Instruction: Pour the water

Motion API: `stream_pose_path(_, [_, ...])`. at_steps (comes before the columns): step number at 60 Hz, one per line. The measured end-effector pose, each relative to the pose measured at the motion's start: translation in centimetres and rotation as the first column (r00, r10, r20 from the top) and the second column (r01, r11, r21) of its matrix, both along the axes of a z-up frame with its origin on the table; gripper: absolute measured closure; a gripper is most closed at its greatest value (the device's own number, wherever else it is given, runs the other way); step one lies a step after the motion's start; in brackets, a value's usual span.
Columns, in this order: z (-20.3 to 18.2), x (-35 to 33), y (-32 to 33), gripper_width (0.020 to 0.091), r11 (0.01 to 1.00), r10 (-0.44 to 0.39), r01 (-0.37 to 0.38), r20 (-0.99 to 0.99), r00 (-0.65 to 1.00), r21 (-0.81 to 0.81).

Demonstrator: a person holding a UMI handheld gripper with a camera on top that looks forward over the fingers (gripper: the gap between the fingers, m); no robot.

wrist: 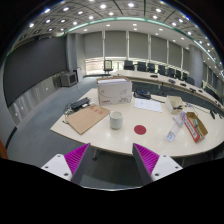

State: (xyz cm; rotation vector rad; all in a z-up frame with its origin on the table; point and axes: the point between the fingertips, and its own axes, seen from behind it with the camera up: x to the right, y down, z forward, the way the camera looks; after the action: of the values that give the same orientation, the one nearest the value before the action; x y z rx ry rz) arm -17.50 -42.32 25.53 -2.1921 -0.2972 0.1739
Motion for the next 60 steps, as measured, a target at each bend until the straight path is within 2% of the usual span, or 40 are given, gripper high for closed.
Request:
stream_pose_path(8, [-0.1,3.3,0.8,0.0245,0.997,-0.075,0.074,0.014,0.997,0.017])
stream_pose_path(27, [-3.7,21.8,7.4,0.0246,0.942,-0.301,0.296,0.011,0.954,0.157])
stream_pose_path(33, [-5.5,26.7,10.2,0.0243,0.921,-0.349,0.343,0.001,0.937,0.186])
stream_pose_path(46, [-10.8,33.5,18.1,0.0245,0.911,-0.372,0.365,0.0,0.928,0.193])
stream_pose_path(60, [-13.8,35.7,27.3,0.0254,0.912,-0.326,0.315,-0.002,0.946,0.262])
